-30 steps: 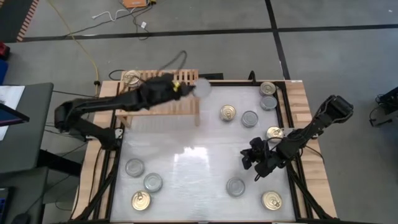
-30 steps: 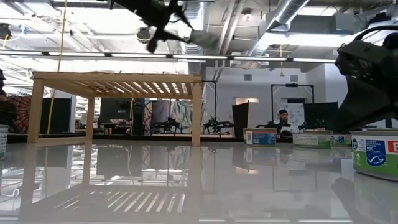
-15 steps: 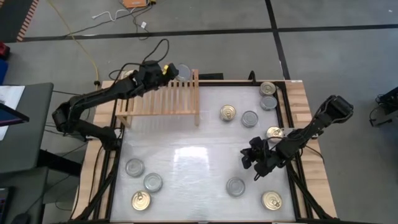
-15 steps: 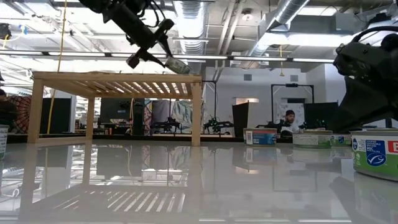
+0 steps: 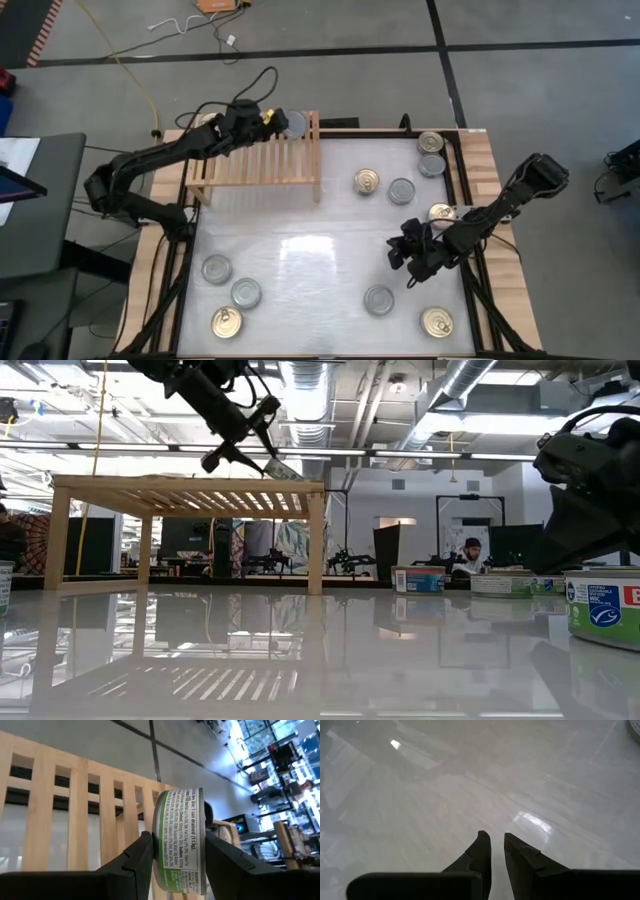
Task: Stack canned seafood by type on shelf
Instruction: Put the green tuna can on the shelf
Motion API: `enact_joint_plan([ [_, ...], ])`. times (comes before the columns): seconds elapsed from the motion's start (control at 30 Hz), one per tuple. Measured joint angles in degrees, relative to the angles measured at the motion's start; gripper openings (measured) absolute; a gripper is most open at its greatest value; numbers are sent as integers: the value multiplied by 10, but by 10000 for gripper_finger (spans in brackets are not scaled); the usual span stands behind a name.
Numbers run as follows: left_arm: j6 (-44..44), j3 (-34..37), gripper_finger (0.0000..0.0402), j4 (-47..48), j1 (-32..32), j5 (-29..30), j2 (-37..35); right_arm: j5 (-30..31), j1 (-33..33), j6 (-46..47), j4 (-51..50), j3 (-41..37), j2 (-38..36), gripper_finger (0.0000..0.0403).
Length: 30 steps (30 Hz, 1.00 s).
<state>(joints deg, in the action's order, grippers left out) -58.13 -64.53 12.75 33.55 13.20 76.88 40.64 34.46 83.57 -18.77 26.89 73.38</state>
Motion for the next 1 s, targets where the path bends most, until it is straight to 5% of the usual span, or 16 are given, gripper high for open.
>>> enact_joint_plan([
  [1.0,-27,0,146,-7,14,-18,20,0,0,0,-5,0,0,82],
])
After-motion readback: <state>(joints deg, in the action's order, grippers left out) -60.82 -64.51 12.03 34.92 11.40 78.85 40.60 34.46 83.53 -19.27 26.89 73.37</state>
